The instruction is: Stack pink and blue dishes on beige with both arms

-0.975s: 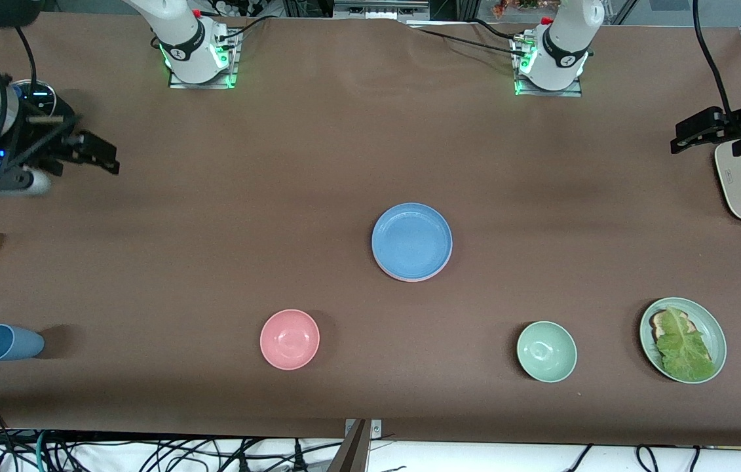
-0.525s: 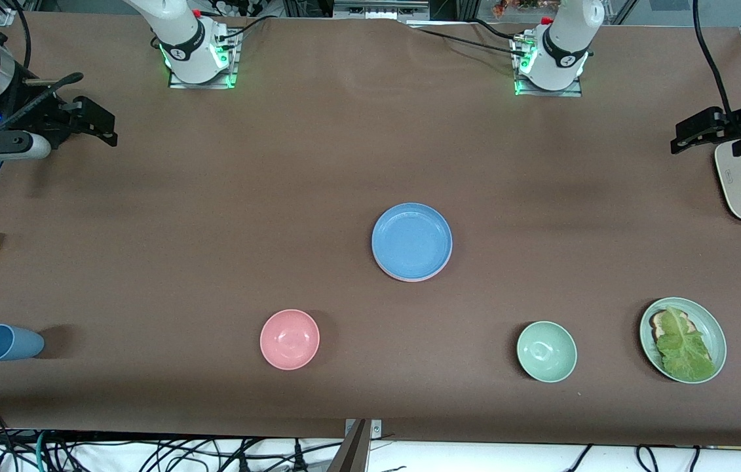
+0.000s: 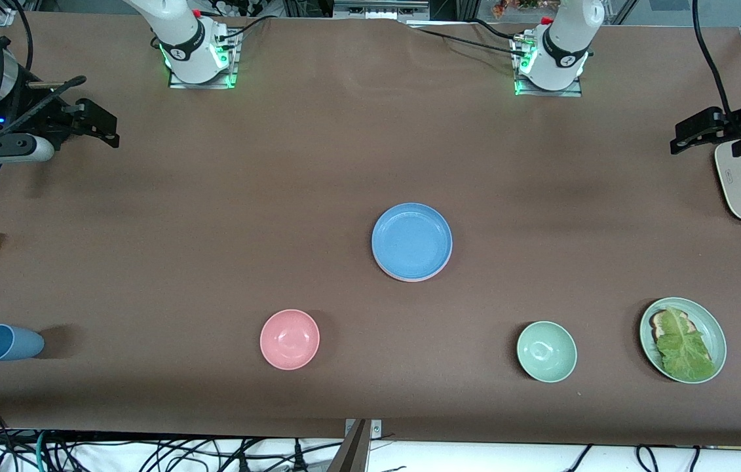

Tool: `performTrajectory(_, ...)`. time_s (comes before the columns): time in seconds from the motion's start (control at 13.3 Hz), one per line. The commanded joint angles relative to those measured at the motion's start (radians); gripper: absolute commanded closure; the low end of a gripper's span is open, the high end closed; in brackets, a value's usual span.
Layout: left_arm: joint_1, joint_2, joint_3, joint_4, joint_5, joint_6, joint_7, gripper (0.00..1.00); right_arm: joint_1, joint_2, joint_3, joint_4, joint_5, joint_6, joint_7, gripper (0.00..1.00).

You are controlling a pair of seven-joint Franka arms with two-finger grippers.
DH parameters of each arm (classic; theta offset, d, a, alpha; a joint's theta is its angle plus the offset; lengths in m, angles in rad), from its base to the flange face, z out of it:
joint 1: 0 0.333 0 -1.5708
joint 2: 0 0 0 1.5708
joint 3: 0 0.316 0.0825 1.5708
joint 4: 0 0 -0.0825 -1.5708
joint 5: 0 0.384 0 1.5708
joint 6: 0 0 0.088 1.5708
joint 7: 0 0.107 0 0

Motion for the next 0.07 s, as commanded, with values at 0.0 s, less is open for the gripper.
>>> performTrajectory(0.0,-0.007,-0.014,0.004,-0.003,-0.006,0.008,-0.003,0.0,-0.011,-0.006,0.015,0.001,-0.013,-0.013,0.006,0.0)
